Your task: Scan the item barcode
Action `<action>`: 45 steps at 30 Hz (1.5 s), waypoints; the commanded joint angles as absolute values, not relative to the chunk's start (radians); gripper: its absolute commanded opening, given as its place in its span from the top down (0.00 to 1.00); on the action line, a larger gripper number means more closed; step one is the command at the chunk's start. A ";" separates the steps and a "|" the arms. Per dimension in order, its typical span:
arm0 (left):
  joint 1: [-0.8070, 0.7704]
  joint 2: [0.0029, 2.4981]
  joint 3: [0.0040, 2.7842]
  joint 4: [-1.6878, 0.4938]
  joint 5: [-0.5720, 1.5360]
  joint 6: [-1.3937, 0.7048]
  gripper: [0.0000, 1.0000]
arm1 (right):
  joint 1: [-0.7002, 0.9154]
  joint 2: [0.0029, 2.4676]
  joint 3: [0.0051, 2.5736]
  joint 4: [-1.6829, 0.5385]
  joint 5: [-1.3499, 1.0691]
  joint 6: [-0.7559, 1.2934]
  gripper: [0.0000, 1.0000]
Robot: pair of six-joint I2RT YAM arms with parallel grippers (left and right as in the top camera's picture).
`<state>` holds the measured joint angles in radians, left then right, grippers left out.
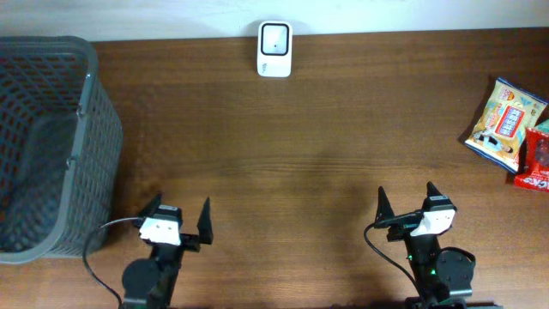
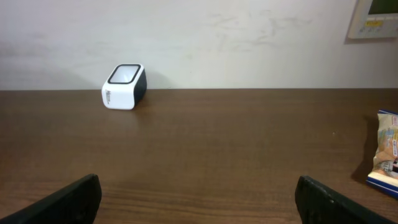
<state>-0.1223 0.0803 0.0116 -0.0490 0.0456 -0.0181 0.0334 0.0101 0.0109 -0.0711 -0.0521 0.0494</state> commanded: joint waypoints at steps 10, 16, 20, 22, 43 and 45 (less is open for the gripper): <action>-0.047 0.004 0.009 -0.088 0.007 -0.028 0.01 | 0.038 0.003 0.006 -0.076 -0.047 0.054 0.02; -0.015 0.005 0.009 -0.088 0.019 -0.051 0.01 | 0.038 0.003 0.006 -0.076 -0.047 0.054 0.02; -0.014 0.005 0.009 -0.088 0.011 -0.051 0.01 | 0.038 0.003 0.006 -0.076 -0.048 0.054 0.02; -0.014 0.005 0.009 -0.088 0.011 -0.051 0.01 | 0.038 0.003 0.006 -0.076 -0.047 0.054 0.02; -0.015 0.005 0.009 -0.084 0.015 -0.033 0.01 | 0.038 0.003 0.006 -0.076 -0.048 0.054 0.02; -0.015 0.005 0.009 -0.083 0.015 -0.033 0.01 | 0.038 0.003 0.006 -0.076 -0.048 0.054 0.02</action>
<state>-0.0200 0.0147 0.0113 -0.0769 0.0189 -0.0483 0.0334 0.0101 0.0109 -0.0711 -0.0517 0.0494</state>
